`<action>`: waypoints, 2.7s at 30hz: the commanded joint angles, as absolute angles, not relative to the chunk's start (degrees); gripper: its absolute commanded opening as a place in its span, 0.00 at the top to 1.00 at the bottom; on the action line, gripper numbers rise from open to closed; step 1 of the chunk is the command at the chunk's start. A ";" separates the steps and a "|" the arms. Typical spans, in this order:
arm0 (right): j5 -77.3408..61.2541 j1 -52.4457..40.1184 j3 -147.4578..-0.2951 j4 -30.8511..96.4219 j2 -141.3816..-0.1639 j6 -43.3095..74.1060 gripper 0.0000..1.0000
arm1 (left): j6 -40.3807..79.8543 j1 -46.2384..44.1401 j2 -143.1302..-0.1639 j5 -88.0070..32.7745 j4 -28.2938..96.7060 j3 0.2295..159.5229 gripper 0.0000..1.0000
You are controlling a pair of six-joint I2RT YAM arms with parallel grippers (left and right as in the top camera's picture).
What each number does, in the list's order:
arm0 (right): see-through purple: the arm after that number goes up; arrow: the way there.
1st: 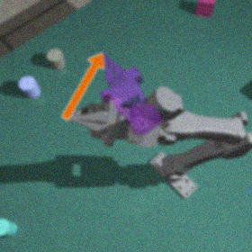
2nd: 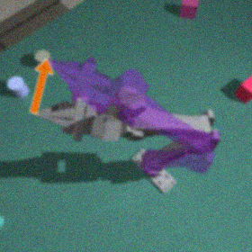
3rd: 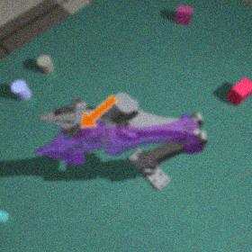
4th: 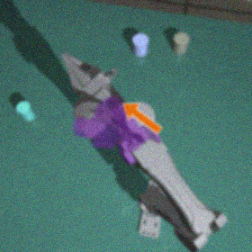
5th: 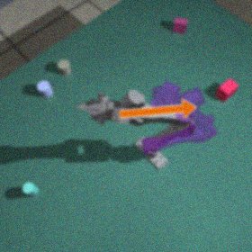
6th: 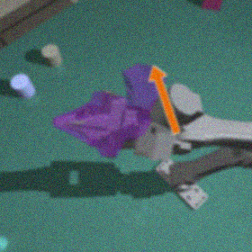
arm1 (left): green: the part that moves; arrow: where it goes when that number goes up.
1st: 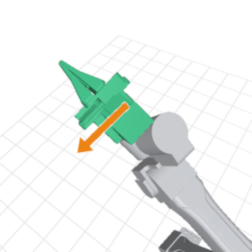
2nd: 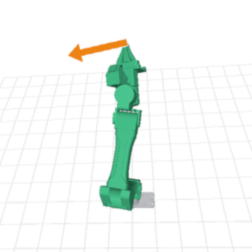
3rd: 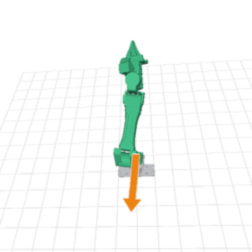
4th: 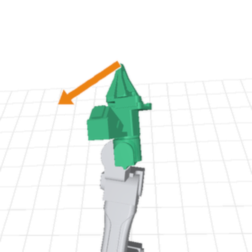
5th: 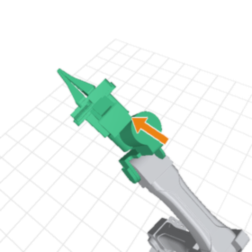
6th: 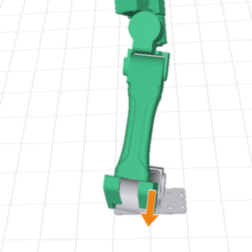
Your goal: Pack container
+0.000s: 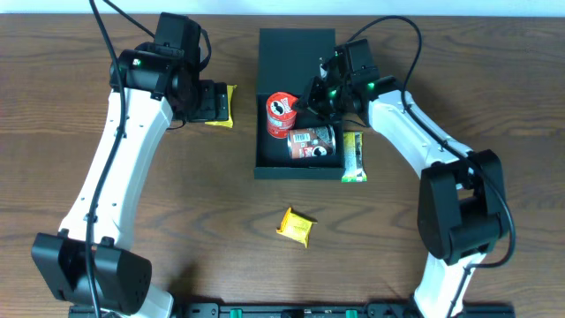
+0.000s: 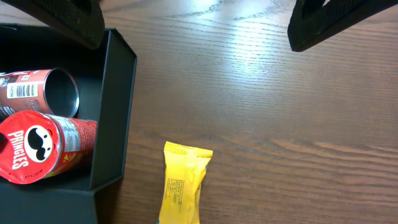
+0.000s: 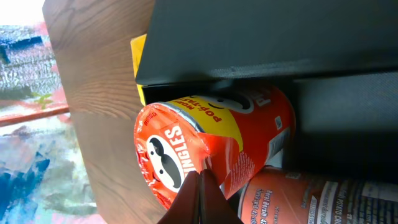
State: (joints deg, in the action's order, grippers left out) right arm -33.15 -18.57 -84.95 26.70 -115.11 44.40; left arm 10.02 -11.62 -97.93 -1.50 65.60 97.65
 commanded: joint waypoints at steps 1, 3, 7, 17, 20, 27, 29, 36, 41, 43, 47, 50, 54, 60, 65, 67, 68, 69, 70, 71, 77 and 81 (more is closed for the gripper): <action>-28.80 -17.61 -85.01 28.08 -114.02 42.46 0.98 | 9.41 -11.27 -98.13 -1.69 65.76 97.62 0.05; -28.45 -17.15 -85.01 28.84 -114.02 41.58 0.98 | 9.41 -11.27 -98.13 -1.69 65.76 97.62 0.05; -28.38 -15.86 -85.01 29.39 -114.02 41.01 0.98 | 9.41 -11.27 -98.13 -1.69 65.76 97.62 0.05; -26.22 -13.34 -85.01 31.35 -114.02 38.54 0.98 | 9.41 -11.27 -98.13 -1.69 65.73 97.62 0.05; -23.75 -13.34 -85.01 33.74 -114.02 37.52 0.98 | 9.41 -11.27 -98.13 -1.69 65.76 97.62 0.05; -26.79 -13.30 -85.03 33.54 -114.02 37.50 0.99 | 9.41 -11.27 -98.13 -1.72 65.76 97.60 0.05; -31.97 -13.21 -85.03 32.34 -114.02 38.94 0.98 | 9.41 -11.27 -98.13 -1.72 65.73 97.62 0.04; -44.80 -12.93 -85.03 29.02 -114.02 43.07 0.98 | 9.41 -11.27 -98.13 -1.69 65.73 97.60 0.05; -48.07 -13.61 -85.03 29.87 -114.02 44.34 0.99 | 9.41 -11.27 -98.13 -1.69 65.36 97.60 0.05; -47.83 -14.59 -85.03 29.95 -114.02 44.31 0.98 | 9.41 -11.27 -98.13 -1.69 65.10 97.60 0.05; -43.40 -16.45 -85.03 30.76 -114.02 44.27 0.98 | 9.41 -11.27 -98.13 -1.69 64.95 97.60 0.05; -41.04 -17.26 -85.01 32.64 -114.02 43.88 0.98 | 9.41 -11.27 -98.13 -1.69 65.17 97.60 0.04; -38.79 -17.50 -85.01 33.69 -114.02 42.11 0.98 | 9.41 -11.27 -98.13 -1.69 65.14 97.60 0.05; -34.89 -17.56 -85.01 35.40 -114.02 41.04 0.98 | 9.41 -11.27 -98.13 -1.69 65.12 97.60 0.05; -32.75 -17.61 -85.01 36.25 -114.02 39.81 0.98 | 9.41 -11.27 -98.13 -1.69 65.12 97.60 0.05; -31.88 -17.61 -85.01 36.36 -114.02 39.48 0.99 | 9.41 -11.27 -98.13 -1.69 65.17 97.60 0.05; -31.24 -17.61 -85.01 36.56 -114.02 39.20 0.98 | 9.41 -11.27 -98.13 -1.69 65.17 97.60 0.05; -30.94 -17.58 -85.01 36.58 -114.02 38.74 0.98 | 9.41 -11.27 -98.13 -1.69 65.17 97.60 0.05; -30.46 -17.54 -85.01 36.73 -114.02 38.65 0.98 | 9.41 -11.27 -98.13 -1.69 65.17 97.60 0.05; -29.80 -17.54 -85.01 36.91 -114.02 38.61 0.99 | 9.41 -11.27 -98.13 -1.69 65.14 97.60 0.05; -26.20 -17.21 -85.01 38.06 -114.02 37.58 0.98 | 9.41 -11.27 -98.13 -1.69 65.17 97.60 0.05; -24.58 -16.88 -85.01 39.38 -114.02 36.71 0.98 | 9.41 -11.27 -98.13 -1.72 65.14 97.60 0.05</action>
State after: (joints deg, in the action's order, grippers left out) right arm -31.31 -17.23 -85.49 38.28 -113.06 38.59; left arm 10.02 -11.62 -97.93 -1.50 64.95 97.65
